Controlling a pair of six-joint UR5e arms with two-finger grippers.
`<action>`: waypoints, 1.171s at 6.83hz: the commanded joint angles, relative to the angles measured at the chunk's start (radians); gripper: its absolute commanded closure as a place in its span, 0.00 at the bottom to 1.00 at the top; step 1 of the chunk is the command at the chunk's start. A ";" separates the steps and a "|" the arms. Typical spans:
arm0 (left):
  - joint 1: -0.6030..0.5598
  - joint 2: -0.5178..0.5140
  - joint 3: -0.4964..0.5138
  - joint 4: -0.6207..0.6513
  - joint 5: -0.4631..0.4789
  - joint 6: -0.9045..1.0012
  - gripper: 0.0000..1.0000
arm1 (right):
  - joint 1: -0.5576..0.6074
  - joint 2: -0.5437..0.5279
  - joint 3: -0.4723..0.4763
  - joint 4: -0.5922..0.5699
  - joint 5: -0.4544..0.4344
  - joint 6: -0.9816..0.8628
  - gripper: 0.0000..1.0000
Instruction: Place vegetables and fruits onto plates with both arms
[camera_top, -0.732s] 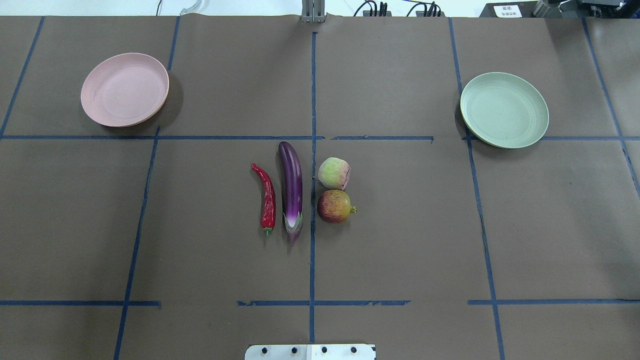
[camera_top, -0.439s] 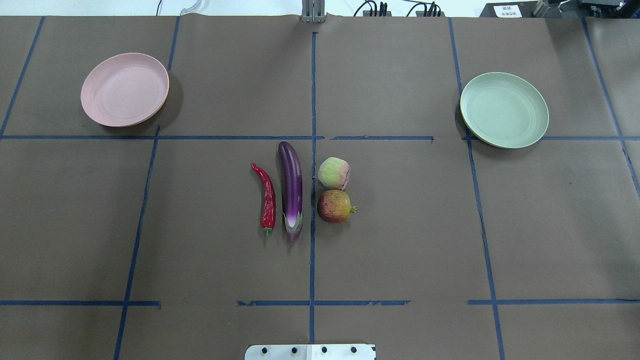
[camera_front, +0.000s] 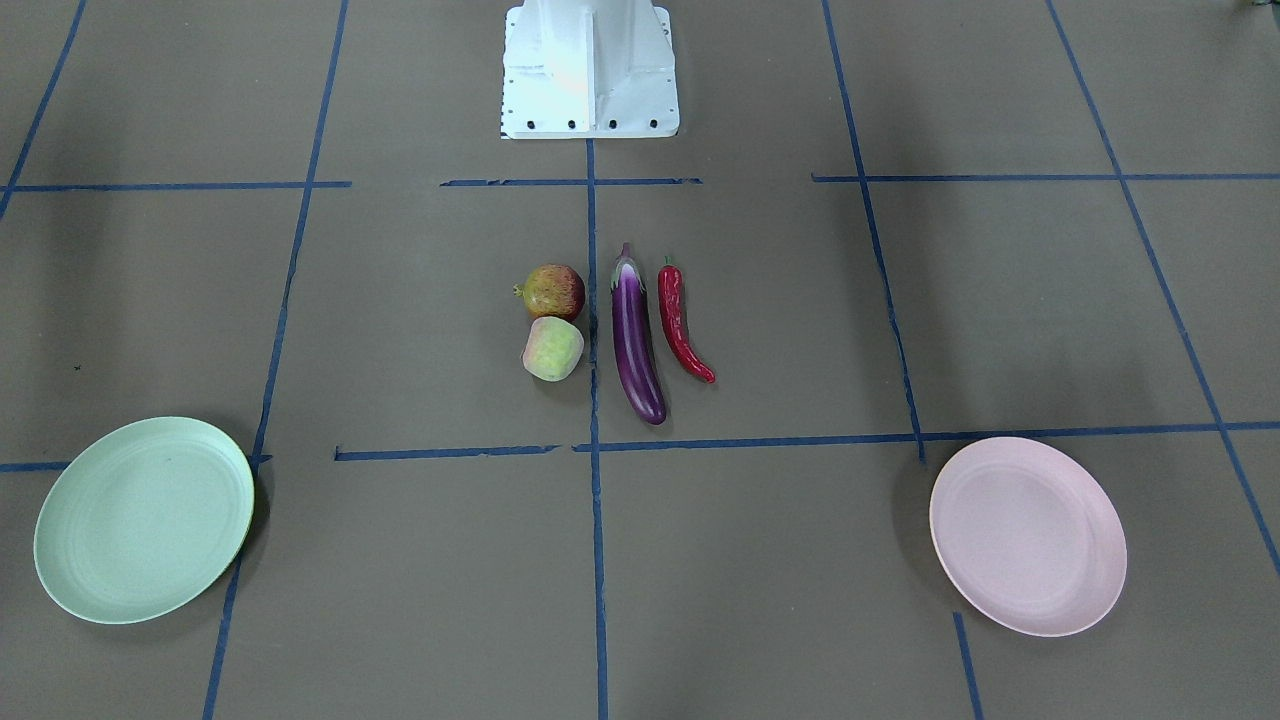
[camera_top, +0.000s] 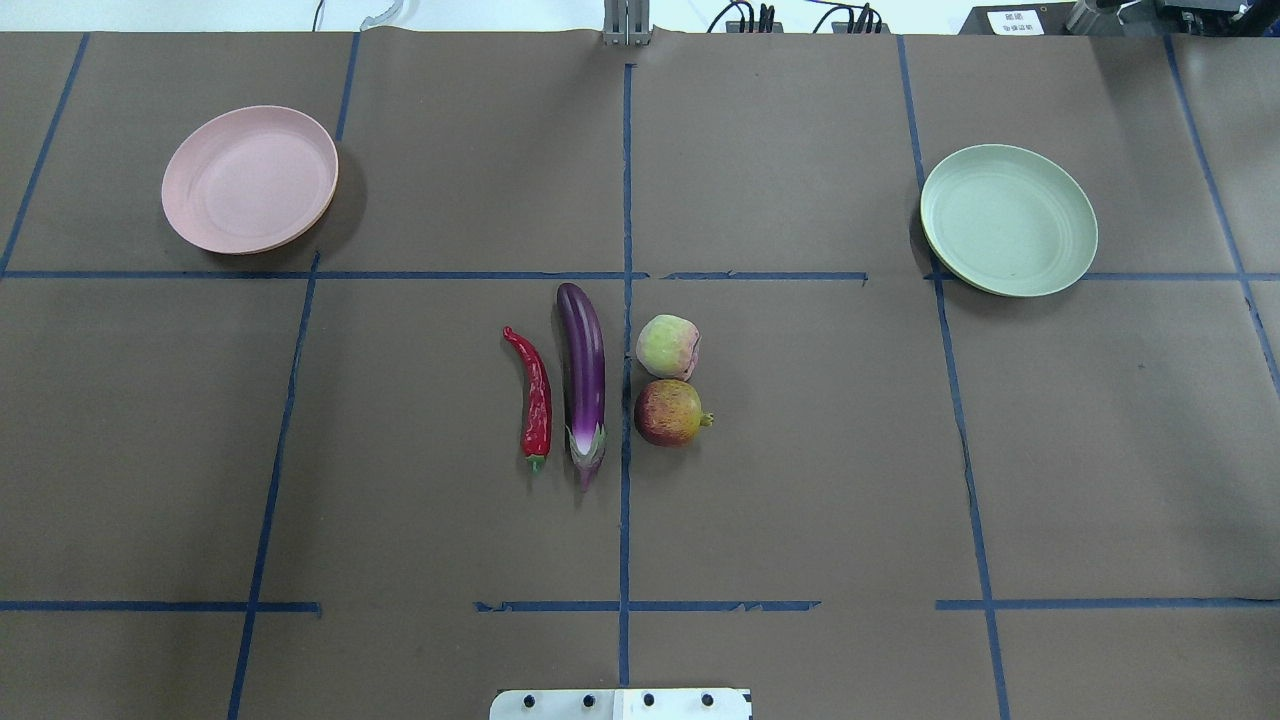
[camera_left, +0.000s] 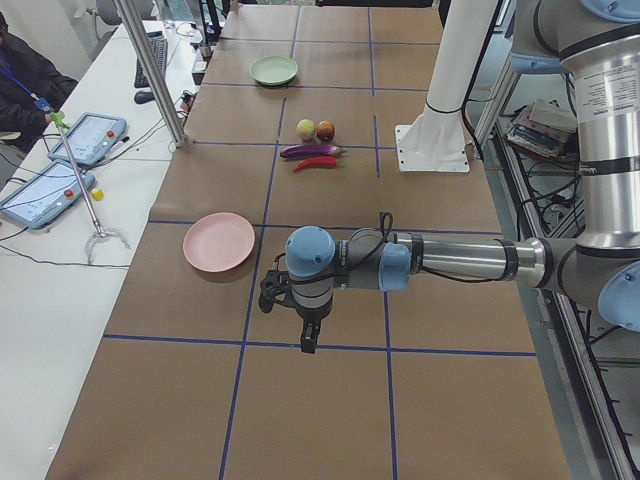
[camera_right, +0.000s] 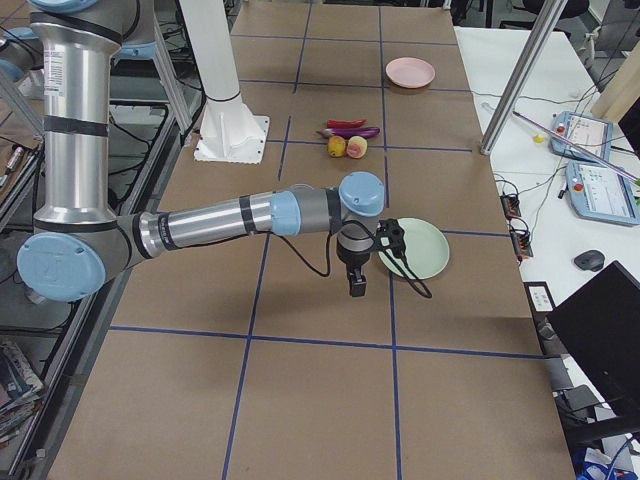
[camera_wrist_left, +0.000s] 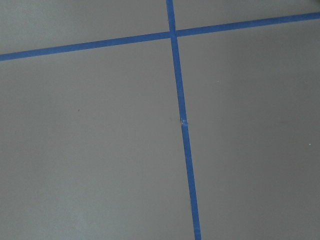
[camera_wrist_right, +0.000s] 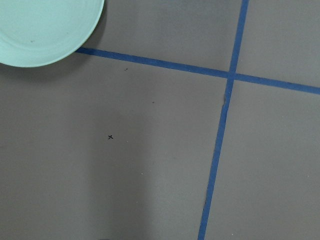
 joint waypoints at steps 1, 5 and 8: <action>0.000 0.000 -0.001 -0.001 -0.001 -0.001 0.00 | -0.145 0.180 0.009 0.000 -0.004 0.022 0.01; 0.000 0.000 0.002 -0.004 -0.001 -0.004 0.00 | -0.562 0.475 0.067 0.000 -0.205 0.727 0.01; 0.000 0.000 0.007 -0.004 -0.003 -0.004 0.00 | -0.897 0.578 0.075 0.002 -0.524 1.080 0.00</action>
